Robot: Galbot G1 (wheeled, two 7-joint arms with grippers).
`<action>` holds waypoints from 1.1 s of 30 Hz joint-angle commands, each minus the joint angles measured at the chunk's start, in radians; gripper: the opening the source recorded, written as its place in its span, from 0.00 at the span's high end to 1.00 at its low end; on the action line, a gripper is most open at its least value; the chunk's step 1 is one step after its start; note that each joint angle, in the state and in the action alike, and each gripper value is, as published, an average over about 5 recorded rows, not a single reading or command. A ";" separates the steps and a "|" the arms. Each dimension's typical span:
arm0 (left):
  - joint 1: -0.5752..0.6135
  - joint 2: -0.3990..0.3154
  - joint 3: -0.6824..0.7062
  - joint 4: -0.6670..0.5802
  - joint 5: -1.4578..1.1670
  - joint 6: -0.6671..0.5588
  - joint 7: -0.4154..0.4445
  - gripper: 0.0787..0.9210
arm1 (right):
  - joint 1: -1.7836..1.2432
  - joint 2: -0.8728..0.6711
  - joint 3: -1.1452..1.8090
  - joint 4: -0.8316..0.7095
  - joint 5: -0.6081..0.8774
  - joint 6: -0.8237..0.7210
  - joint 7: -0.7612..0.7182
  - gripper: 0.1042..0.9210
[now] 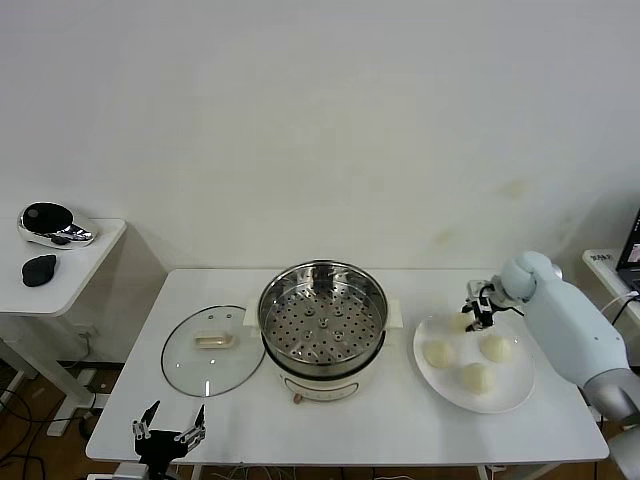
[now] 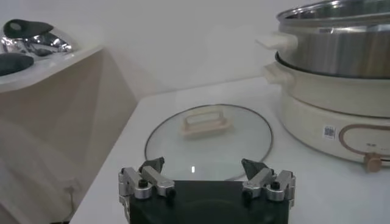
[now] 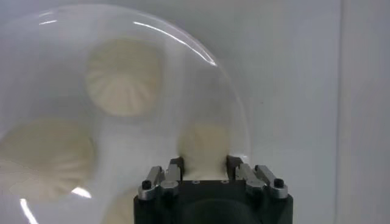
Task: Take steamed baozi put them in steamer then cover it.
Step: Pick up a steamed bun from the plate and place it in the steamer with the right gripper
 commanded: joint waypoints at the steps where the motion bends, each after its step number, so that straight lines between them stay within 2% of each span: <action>1: -0.002 0.001 0.001 -0.001 0.002 0.002 -0.001 0.12 | 0.098 -0.050 -0.067 0.079 0.106 -0.009 -0.031 0.57; 8: -0.003 0.007 -0.008 -0.011 0.023 0.026 -0.029 0.12 | 0.457 0.014 -0.308 0.073 0.372 0.029 -0.136 0.57; 11: 0.006 0.013 -0.013 -0.019 0.022 0.026 -0.036 0.12 | 0.575 0.099 -0.376 0.012 0.465 0.123 -0.190 0.57; 14: 0.010 0.010 -0.013 -0.029 0.021 0.026 -0.042 0.12 | 0.655 0.204 -0.407 -0.075 0.514 0.292 -0.226 0.57; 16: 0.011 0.004 -0.009 -0.035 0.022 0.026 -0.045 0.12 | 0.675 0.262 -0.414 -0.118 0.517 0.434 -0.234 0.57; 19: 0.016 -0.007 -0.002 -0.038 0.021 0.025 -0.047 0.12 | 0.662 0.312 -0.432 -0.100 0.478 0.619 -0.205 0.57; 23: 0.026 -0.016 0.005 -0.029 0.022 0.023 -0.051 0.12 | 0.623 0.343 -0.456 -0.024 0.427 0.758 -0.171 0.57; 27: 0.042 -0.018 0.001 -0.038 0.023 0.022 -0.056 0.12 | 0.611 0.357 -0.506 0.036 0.386 0.815 -0.142 0.57; 33: 0.051 -0.017 -0.005 -0.051 0.023 0.022 -0.058 0.12 | 0.597 0.373 -0.554 0.080 0.293 0.816 -0.075 0.57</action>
